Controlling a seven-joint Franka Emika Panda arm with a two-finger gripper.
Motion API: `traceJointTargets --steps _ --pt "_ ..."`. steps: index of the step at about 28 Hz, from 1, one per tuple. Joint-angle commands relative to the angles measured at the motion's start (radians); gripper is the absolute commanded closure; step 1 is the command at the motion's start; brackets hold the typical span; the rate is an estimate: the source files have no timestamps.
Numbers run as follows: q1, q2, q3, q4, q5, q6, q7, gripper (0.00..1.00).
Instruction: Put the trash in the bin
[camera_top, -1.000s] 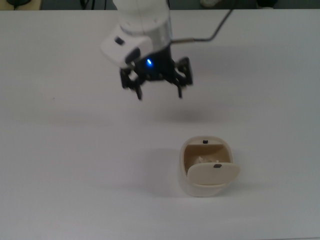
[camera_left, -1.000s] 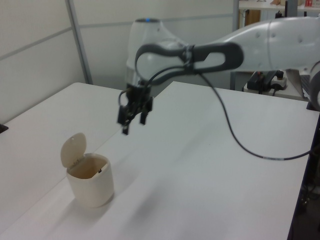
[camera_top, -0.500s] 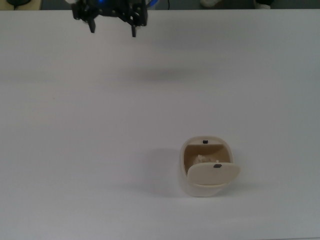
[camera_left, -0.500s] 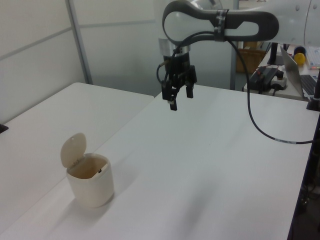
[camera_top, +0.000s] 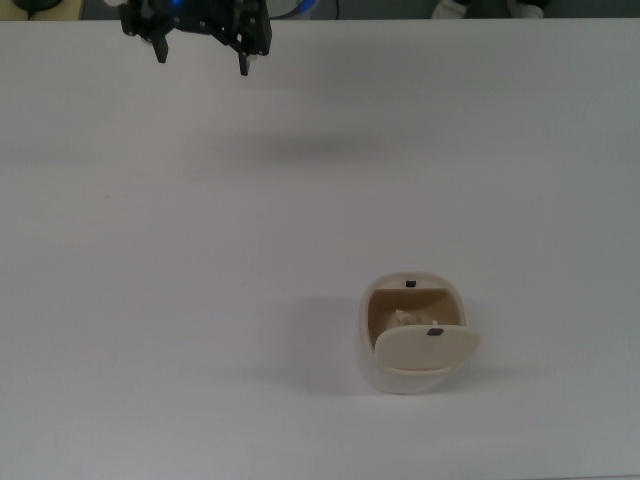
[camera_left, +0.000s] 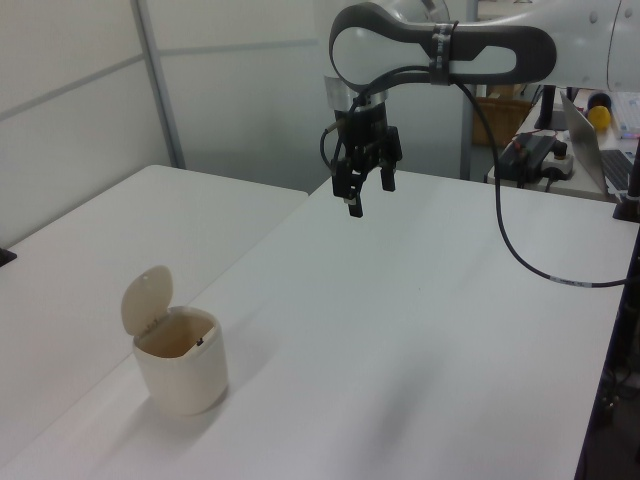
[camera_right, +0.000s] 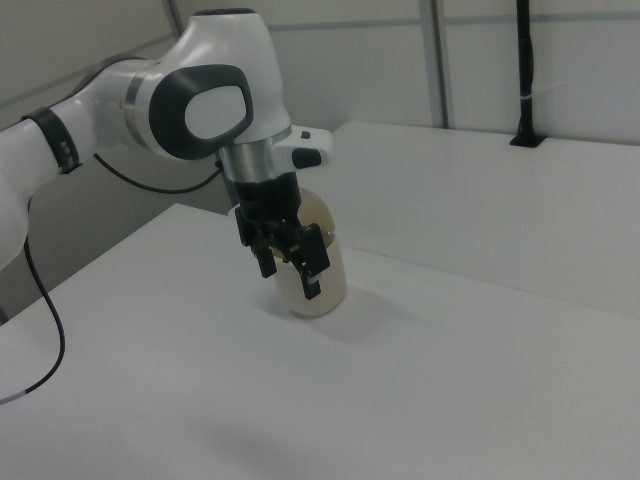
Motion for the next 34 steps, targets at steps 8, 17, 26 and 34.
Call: traceJointTargets --steps 8,17,26,34 --pt "0.01 -0.012 0.005 -0.014 -0.02 -0.011 0.019 0.0" --pt "0.01 -0.009 0.004 -0.014 -0.021 -0.01 0.019 0.0" --pt "0.01 -0.015 0.004 -0.014 -0.018 -0.034 0.02 0.0" --pt "0.01 -0.014 0.001 -0.016 -0.018 -0.036 0.019 0.0"
